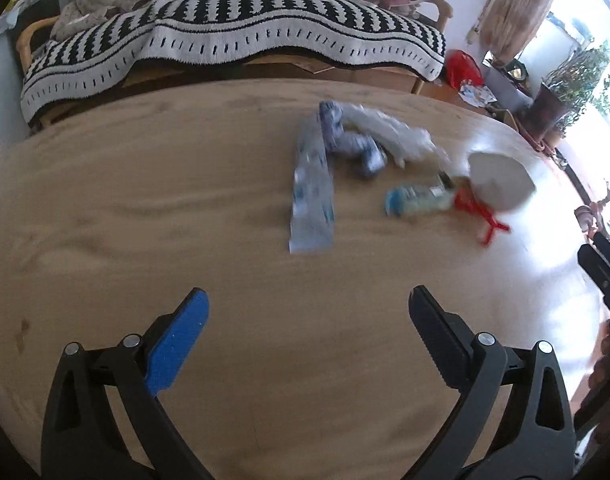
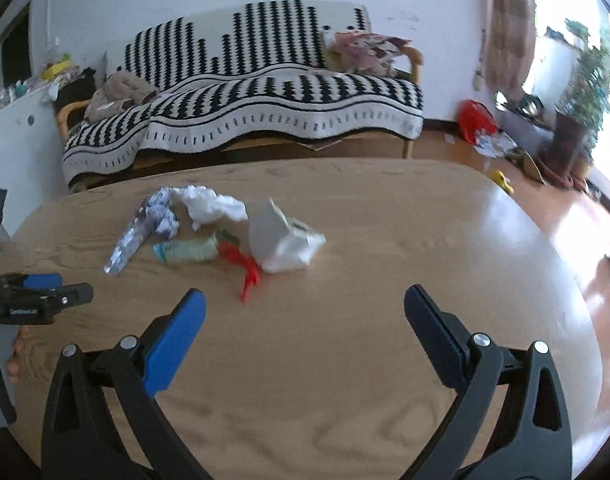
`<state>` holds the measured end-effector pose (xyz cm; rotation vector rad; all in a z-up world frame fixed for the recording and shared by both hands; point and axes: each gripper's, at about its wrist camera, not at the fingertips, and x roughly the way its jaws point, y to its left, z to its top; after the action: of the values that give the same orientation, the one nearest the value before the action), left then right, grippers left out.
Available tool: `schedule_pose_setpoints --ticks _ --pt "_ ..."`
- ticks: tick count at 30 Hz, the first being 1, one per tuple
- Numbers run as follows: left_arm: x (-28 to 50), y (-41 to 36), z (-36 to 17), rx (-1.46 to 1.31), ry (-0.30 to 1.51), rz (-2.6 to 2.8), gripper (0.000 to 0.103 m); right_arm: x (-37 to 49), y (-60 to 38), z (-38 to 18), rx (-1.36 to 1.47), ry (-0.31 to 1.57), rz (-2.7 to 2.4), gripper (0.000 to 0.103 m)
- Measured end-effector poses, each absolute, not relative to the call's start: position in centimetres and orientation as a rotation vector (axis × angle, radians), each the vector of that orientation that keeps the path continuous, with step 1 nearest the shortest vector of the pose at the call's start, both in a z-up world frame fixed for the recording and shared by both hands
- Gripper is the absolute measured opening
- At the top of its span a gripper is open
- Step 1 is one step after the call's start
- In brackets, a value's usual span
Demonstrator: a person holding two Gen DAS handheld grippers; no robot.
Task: Collect trash
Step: 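Grasp the silver blister pack with the left gripper while the right grasps the white paper bag, then carry both items to the black bin and open both grippers over it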
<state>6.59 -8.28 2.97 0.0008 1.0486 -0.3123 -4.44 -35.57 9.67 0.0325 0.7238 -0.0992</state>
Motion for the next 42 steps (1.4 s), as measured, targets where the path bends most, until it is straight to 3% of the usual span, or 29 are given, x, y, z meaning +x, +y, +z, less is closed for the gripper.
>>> schedule_pose_setpoints --ticks 15,20,31,33,35,36,37,42 --pt "13.8 -10.8 0.3 0.122 1.063 -0.326 0.097 6.0 -34.4 7.7 -0.046 0.782 -0.024 0.095" --pt "13.9 -11.2 0.0 0.194 1.012 -0.321 0.098 7.0 -34.6 5.9 -0.037 0.831 -0.024 0.08" --pt "14.1 -10.8 -0.2 0.194 0.948 -0.336 0.098 7.2 -34.9 4.2 -0.007 0.88 -0.007 0.065" --pt "14.1 -10.8 -0.2 0.194 0.952 -0.341 0.098 7.2 -34.9 4.1 -0.002 0.881 -0.004 0.059" --pt "14.0 -10.5 0.1 0.183 0.942 -0.328 0.089 7.0 -35.1 4.1 0.016 0.884 0.008 0.049" --pt "13.7 -10.4 0.4 0.181 0.926 -0.327 0.053 7.0 -35.2 4.2 0.023 0.884 0.01 0.048" --pt "13.7 -10.3 0.7 0.184 0.921 -0.327 0.029 6.8 -35.3 4.2 0.043 0.885 0.021 0.048" --pt "13.6 -9.0 1.5 0.063 0.96 -0.348 0.029 5.8 -35.4 5.2 0.057 0.848 0.023 0.047"
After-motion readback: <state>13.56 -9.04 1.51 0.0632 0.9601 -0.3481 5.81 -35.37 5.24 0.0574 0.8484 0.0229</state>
